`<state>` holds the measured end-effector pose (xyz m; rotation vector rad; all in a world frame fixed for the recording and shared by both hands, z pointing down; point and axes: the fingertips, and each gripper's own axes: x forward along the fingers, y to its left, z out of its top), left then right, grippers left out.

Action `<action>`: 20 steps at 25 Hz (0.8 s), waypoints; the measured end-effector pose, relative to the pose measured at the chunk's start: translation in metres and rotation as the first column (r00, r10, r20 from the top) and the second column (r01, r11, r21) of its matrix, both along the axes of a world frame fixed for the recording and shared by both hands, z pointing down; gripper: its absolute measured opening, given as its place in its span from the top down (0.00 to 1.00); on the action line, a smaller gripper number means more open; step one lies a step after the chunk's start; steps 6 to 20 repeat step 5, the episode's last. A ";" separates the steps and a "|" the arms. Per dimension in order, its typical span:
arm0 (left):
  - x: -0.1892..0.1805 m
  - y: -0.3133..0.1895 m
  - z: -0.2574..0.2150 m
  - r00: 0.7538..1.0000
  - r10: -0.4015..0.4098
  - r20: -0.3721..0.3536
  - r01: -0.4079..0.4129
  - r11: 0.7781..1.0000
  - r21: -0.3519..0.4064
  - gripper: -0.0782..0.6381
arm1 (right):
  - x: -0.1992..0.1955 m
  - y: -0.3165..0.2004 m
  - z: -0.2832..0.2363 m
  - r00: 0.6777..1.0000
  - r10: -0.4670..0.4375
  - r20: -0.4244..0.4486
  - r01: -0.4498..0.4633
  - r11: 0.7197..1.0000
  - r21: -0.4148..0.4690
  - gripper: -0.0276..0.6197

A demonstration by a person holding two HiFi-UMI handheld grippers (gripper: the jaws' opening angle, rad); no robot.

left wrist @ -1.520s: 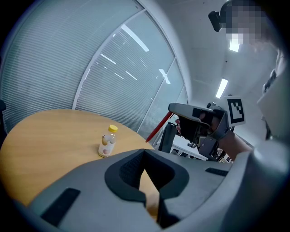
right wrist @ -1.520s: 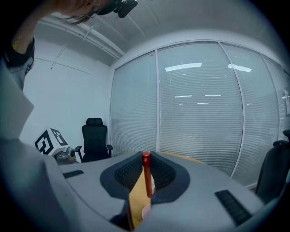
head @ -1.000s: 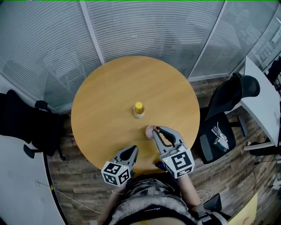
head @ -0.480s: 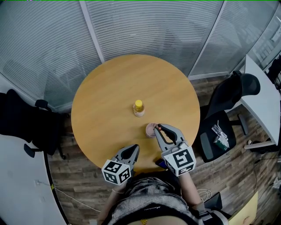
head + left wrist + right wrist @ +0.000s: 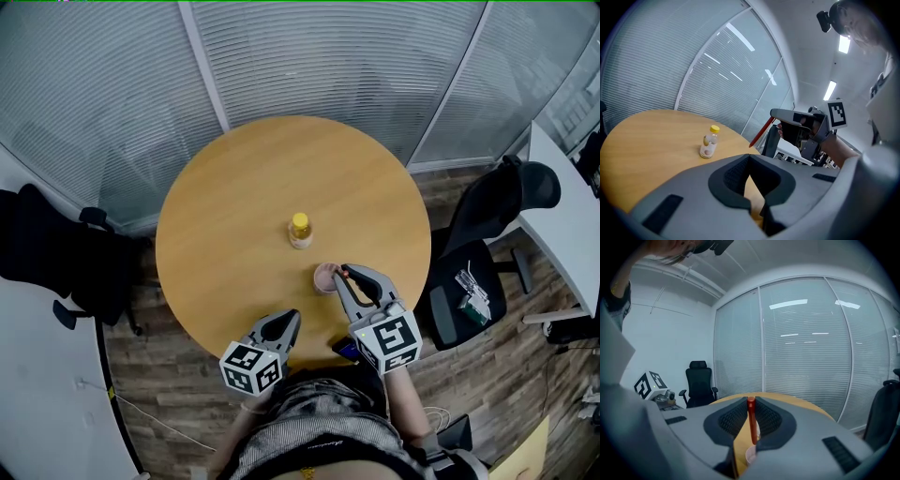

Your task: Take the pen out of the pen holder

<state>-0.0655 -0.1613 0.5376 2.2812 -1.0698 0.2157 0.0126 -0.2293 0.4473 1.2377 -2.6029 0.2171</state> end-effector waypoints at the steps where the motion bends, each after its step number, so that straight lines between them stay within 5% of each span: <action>1: 0.000 0.000 0.000 1.000 -0.002 0.000 0.002 1.000 -0.001 0.88 | 0.000 -0.001 0.001 1.000 -0.001 -0.002 0.001 1.000 -0.001 0.86; 20: -0.001 0.001 0.002 1.000 -0.007 0.000 0.007 1.000 -0.005 0.88 | 0.001 -0.002 0.006 1.000 0.000 -0.015 0.000 1.000 -0.008 0.86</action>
